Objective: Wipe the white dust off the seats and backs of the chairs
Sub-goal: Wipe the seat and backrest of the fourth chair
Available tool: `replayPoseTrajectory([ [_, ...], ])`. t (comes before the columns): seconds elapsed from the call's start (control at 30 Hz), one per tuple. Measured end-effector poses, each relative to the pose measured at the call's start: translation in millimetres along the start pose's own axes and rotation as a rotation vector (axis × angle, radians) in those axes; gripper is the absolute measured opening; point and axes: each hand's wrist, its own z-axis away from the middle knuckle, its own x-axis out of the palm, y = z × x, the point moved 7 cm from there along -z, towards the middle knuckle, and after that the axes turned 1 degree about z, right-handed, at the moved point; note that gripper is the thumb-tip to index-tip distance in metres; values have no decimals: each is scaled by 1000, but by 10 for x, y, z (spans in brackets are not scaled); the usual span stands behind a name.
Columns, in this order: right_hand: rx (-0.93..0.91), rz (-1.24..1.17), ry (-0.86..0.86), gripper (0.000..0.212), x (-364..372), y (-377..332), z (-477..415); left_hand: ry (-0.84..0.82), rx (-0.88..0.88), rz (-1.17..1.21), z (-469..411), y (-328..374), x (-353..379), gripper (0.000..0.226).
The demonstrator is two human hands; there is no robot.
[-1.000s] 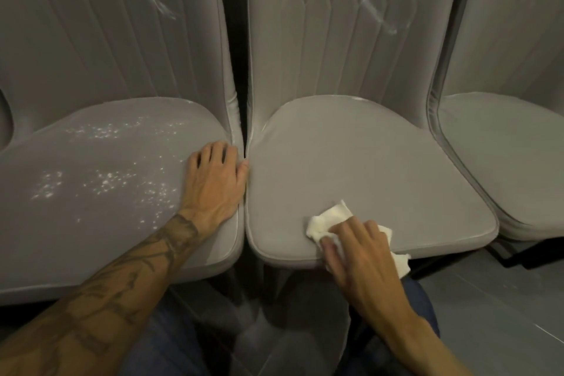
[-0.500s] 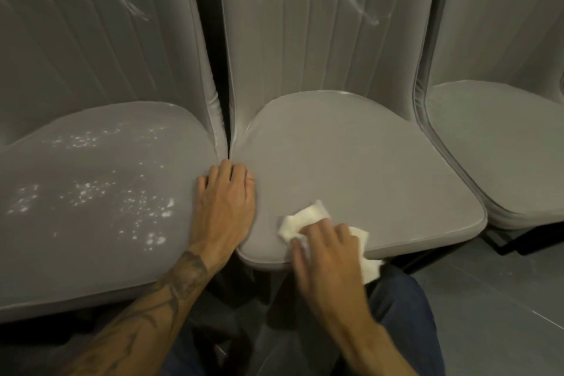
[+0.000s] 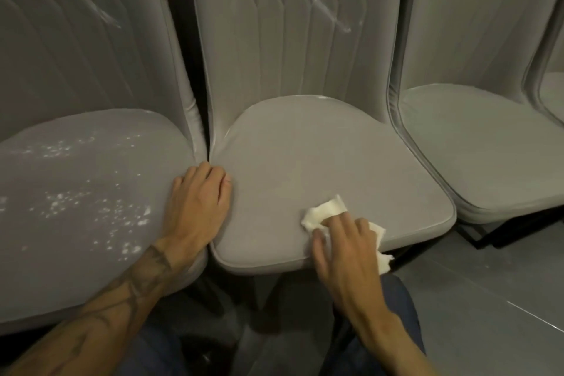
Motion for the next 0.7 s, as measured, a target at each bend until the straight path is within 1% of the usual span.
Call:
replayPoseTrajectory([
  [0.07,-107,-17,-100,24,121,-136,40,-34,66,-88,-65,-43,16,34],
  [0.1,-148,-41,-117,23,93,-81,19,-45,81,-121,-90,-81,26,33],
  [0.17,-194,-49,-72,17,-43,174,-23,-35,82,-143,-115,-141,47,31],
  [0.2,-166,-35,-44,15,-120,380,-57,-23,72,-134,-119,-164,67,30],
  [0.3,82,-17,-1,24,-314,977,-168,20,30,-102,-102,-213,109,26],
  [0.37,169,-27,48,23,-310,936,-166,28,17,-96,-96,-233,126,27],
  [0.4,155,-38,37,20,-251,799,-133,25,14,-95,-95,-238,131,28],
  [0.47,62,-76,-46,17,-97,526,-28,21,11,-95,-99,-240,132,30],
  [0.53,-23,-111,-116,15,-67,569,-29,24,12,-88,-99,-243,134,31],
  [0.57,-28,-103,-117,15,-97,708,-78,29,12,-81,-99,-249,137,31],
  [0.63,41,-57,-71,20,-201,1107,-221,46,20,-73,-95,-265,146,30],
  [0.7,199,4,-19,25,-329,1547,-411,72,36,-81,-88,-276,156,28],
])
